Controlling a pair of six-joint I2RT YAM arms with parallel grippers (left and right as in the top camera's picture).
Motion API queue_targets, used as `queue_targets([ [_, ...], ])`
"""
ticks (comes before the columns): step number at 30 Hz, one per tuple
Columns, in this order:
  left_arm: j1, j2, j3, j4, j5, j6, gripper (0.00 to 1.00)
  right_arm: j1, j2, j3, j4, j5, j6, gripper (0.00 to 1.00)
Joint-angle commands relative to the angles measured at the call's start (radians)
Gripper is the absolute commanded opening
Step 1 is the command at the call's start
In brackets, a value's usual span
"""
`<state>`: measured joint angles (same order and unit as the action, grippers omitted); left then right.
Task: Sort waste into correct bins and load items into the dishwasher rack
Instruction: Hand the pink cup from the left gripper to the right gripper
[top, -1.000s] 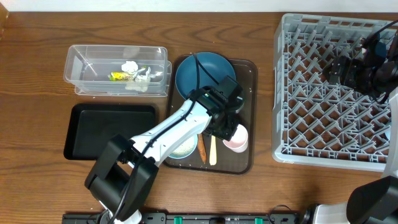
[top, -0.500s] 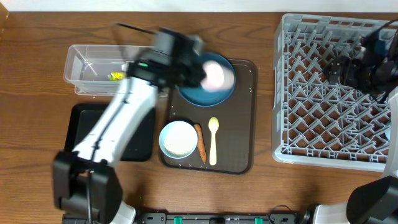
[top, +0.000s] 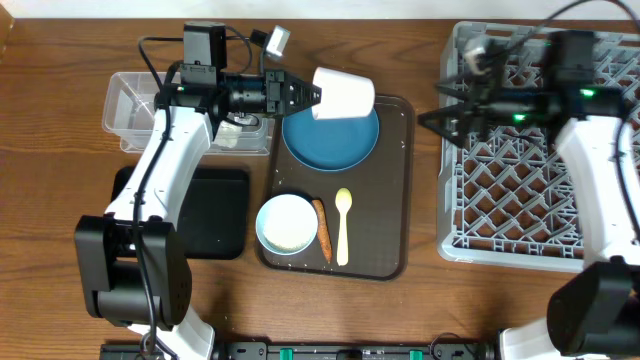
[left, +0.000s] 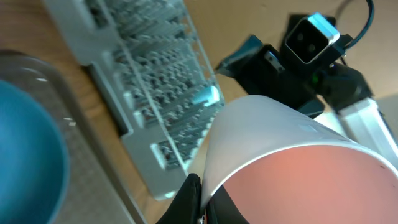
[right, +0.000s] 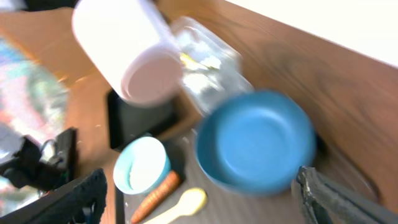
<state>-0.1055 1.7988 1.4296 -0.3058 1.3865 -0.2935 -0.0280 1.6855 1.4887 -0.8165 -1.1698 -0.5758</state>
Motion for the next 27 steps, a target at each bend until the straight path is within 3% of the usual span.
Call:
queue_targets([
  [1, -0.017, 0.005, 0.013, 0.005, 0.092, -0.008, 0.06, 0.072, 0.011, -0.005, 0.048, -0.141, -0.065, 0.93],
  [11, -0.038, 0.005, 0.013, 0.005, 0.092, -0.008, 0.06, 0.214, 0.015, -0.005, 0.235, -0.141, 0.041, 0.92],
  [16, -0.038, 0.005, 0.013, 0.005, 0.092, -0.016, 0.06, 0.248, 0.015, -0.005, 0.248, -0.14, 0.048, 0.79],
  [27, -0.038, 0.005, 0.013, 0.005, 0.117, -0.016, 0.06, 0.277, 0.016, -0.005, 0.246, -0.061, 0.048, 0.75],
])
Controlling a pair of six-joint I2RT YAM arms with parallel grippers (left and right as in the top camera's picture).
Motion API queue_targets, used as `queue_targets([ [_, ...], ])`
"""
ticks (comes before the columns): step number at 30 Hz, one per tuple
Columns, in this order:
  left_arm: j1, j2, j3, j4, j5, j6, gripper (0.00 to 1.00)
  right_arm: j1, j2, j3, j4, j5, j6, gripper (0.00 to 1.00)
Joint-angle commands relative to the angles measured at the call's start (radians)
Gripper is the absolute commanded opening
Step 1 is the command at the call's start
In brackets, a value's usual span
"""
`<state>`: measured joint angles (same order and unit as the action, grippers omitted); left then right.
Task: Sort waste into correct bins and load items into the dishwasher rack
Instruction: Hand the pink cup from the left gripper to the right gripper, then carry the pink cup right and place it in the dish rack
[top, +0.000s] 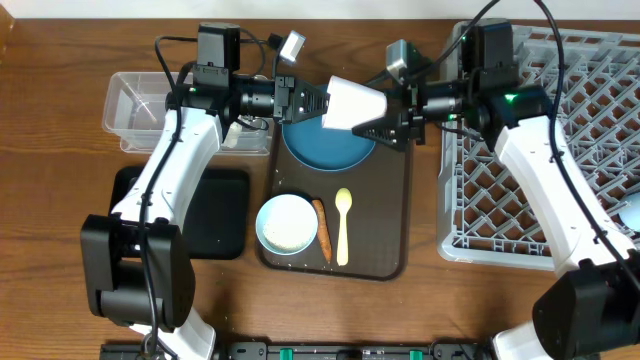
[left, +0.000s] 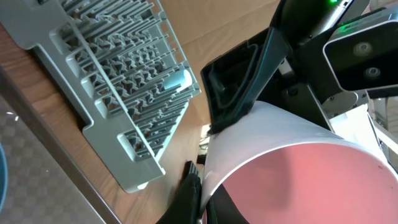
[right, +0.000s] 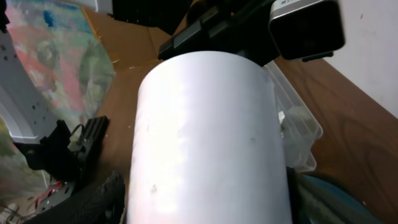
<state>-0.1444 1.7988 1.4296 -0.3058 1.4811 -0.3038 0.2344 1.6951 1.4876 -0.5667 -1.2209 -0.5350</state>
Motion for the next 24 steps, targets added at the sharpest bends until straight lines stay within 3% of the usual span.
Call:
queue_targets([
  [1, 0.001, 0.005, 0.013, 0.005, 0.023, -0.006, 0.06, 0.014, 0.007, -0.004, -0.004, -0.01, 0.007, 0.73],
  [11, 0.001, 0.005, 0.013, 0.005, 0.005, -0.005, 0.08, 0.014, 0.007, -0.004, -0.004, 0.057, 0.043, 0.55],
  [13, 0.001, 0.005, 0.013, 0.001, -0.051, -0.005, 0.17, 0.013, 0.007, -0.004, -0.005, 0.136, 0.109, 0.54],
  [14, 0.001, 0.005, 0.013, -0.005, -0.097, -0.005, 0.24, 0.01, 0.006, -0.004, -0.006, 0.193, 0.156, 0.5],
  [18, 0.004, 0.005, 0.013, -0.092, -0.374, -0.004, 0.32, -0.015, 0.003, -0.003, -0.056, 0.422, 0.255, 0.44],
  [24, 0.004, -0.016, 0.013, -0.296, -0.834, 0.087, 0.36, -0.098, -0.028, 0.025, -0.246, 0.745, 0.3, 0.42],
])
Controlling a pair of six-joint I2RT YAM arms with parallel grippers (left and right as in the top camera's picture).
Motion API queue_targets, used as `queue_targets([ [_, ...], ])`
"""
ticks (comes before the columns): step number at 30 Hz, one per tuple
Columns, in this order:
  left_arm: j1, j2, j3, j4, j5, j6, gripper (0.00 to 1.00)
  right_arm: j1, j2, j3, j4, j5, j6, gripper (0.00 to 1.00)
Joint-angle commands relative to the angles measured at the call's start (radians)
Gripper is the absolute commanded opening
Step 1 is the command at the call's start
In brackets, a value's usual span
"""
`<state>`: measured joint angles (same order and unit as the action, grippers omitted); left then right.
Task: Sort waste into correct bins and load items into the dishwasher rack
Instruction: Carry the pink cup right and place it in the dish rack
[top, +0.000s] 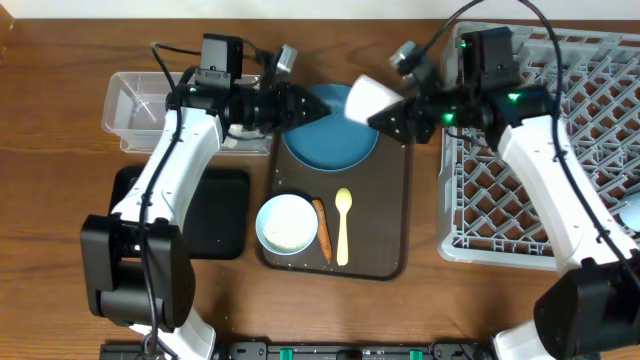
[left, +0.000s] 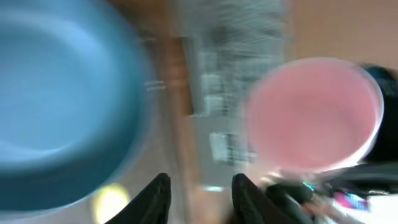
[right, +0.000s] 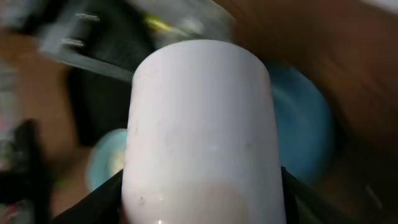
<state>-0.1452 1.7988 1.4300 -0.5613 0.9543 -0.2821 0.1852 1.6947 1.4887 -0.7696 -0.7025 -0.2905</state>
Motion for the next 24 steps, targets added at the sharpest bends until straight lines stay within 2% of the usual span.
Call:
queue_targets([
  [1, 0.005, -0.026, 0.012, -0.069, -0.363, 0.082, 0.36, -0.071, -0.034, 0.038, -0.085, 0.265, 0.056, 0.41],
  [6, 0.005, -0.116, 0.012, -0.19, -0.642, 0.118, 0.36, -0.199, -0.057, 0.134, -0.259, 0.433, 0.105, 0.35],
  [10, 0.005, -0.193, 0.012, -0.243, -0.77, 0.119, 0.36, -0.317, -0.056, 0.222, -0.361, 0.631, 0.24, 0.21],
  [18, 0.004, -0.237, 0.012, -0.249, -0.79, 0.124, 0.36, -0.528, -0.056, 0.296, -0.397, 0.762, 0.346, 0.04],
  [24, 0.004, -0.237, 0.012, -0.249, -0.79, 0.124, 0.36, -0.666, -0.017, 0.296, -0.428, 0.789, 0.365, 0.02],
])
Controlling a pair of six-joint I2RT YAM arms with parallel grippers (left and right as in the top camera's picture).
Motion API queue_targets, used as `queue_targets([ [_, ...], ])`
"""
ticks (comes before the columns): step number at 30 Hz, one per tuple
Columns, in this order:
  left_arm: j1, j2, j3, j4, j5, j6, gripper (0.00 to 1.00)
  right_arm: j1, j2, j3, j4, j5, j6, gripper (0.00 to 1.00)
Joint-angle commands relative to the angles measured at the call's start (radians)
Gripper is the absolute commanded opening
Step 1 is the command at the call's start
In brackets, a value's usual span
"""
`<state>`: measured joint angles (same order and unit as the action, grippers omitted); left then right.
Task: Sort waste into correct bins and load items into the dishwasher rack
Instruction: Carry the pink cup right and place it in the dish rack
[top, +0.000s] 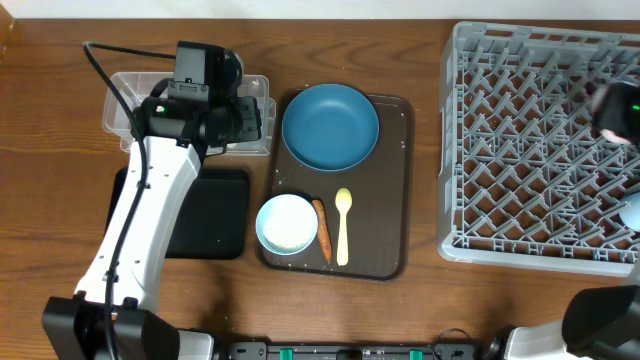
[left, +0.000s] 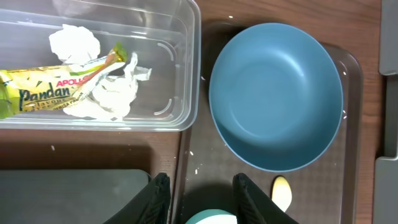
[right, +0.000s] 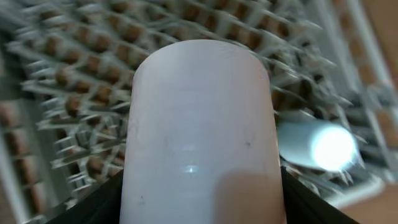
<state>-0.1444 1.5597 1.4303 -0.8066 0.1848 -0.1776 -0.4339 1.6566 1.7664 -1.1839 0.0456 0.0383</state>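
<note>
A white cup (right: 202, 124) fills the right wrist view, with my right gripper (right: 202, 208) shut on it above the grey dishwasher rack (top: 530, 150). In the overhead view that gripper (top: 620, 105) is a blur at the rack's far right edge. My left gripper (left: 202, 199) is open and holds nothing; it looks straight down over the left edge of the brown tray (top: 390, 200). On the tray lie a blue plate (top: 330, 125), a light blue bowl (top: 287, 223), a carrot (top: 322, 228) and a yellow spoon (top: 343, 225).
A clear bin (left: 93, 68) with crumpled paper and a yellow wrapper stands left of the tray. A black bin (top: 205, 215) lies below it. A pale cup (right: 323, 146) lies in the rack, close to the held cup.
My right gripper has moved with the white cup from above the tray's top right corner to over the rack's right side. My left gripper has drawn back to the left, beside the clear bin.
My left gripper first held the white cup above the blue plate while the right one stood open over the rack. Then the right gripper was around the cup as well. After that the left was open and off it, and now the right holds it over the rack.
</note>
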Motion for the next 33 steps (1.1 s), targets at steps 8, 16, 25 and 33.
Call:
queue_targets([
  [8, 0.003, 0.002, 0.012, -0.004, -0.021, 0.02, 0.36, -0.161, 0.128, 0.018, -0.063, 0.049, 0.036, 0.01],
  [16, 0.003, 0.002, 0.012, -0.004, -0.021, 0.02, 0.36, -0.178, 0.236, 0.018, -0.063, 0.048, 0.036, 0.02],
  [25, 0.003, 0.002, 0.012, -0.004, -0.021, 0.02, 0.36, -0.177, 0.348, 0.018, -0.057, 0.048, 0.036, 0.1],
  [33, 0.003, 0.002, 0.012, -0.004, -0.021, 0.02, 0.36, -0.177, 0.343, 0.02, -0.063, 0.024, 0.036, 0.99],
])
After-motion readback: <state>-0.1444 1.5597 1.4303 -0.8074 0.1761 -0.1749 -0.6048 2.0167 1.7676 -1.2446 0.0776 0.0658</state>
